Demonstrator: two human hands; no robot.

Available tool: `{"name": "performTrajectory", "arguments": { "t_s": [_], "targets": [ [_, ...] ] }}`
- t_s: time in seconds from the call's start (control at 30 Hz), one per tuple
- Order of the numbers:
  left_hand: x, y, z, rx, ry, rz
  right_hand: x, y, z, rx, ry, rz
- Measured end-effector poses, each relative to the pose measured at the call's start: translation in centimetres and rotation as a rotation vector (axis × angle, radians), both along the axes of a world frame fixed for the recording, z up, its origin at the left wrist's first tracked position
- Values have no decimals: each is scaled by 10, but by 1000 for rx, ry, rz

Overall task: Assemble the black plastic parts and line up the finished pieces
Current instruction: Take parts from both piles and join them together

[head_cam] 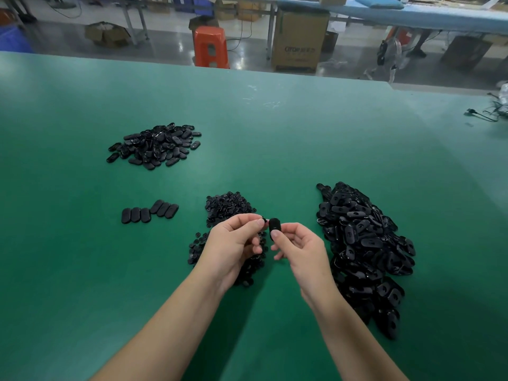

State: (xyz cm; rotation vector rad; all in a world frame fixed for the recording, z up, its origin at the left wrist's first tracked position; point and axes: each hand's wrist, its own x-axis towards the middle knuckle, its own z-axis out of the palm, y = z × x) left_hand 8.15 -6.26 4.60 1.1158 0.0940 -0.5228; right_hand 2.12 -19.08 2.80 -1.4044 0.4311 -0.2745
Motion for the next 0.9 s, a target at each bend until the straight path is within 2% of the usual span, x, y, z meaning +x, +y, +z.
{"name": "performTrajectory", "arguments": {
  "t_s": [0.2,0.43,0.5,0.73,0.9],
  "targets": [
    [-6,-3,-3,39,-20,-49,-2,-1,2,-192,47,127],
    [-9,-7,-5,145,-120,38,0,0,2,0,43,-50],
    [-10,-8,-5,149,-129,41,1,1,0,-11,54,-65],
    [-13,-12,-2,217,-163,53,-2,5,-4,-372,77,-16],
    [-12,-12,0,245,-186,54,-1,5,-4,-455,79,1]
  ]
}}
